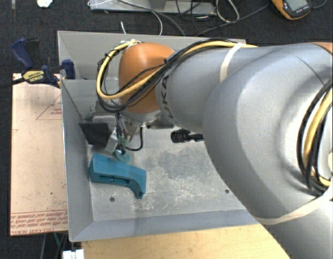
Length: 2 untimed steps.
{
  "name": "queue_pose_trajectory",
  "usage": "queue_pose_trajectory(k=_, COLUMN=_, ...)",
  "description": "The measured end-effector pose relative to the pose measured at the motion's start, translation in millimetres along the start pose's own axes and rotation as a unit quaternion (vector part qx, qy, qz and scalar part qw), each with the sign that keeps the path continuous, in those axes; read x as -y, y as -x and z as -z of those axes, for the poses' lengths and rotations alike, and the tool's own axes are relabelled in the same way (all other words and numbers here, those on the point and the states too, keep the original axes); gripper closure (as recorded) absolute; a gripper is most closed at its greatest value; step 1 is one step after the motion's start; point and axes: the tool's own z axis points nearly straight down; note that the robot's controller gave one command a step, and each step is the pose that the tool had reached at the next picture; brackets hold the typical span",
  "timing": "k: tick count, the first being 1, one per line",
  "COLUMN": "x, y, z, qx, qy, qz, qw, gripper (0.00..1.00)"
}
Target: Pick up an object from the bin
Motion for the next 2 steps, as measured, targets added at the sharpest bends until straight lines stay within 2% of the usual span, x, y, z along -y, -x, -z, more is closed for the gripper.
queue_pose_trajectory(k=1, x=-2, y=1.4, z=27, qx=0.0015, qy=0.002, qz=0.001, qw=1.0, gripper=1.0)
queue_pose_trajectory(k=2, x=-3, y=2.6, z=37, qx=0.0038, qy=0.005, qz=0.001, qw=1.0, gripper=1.0)
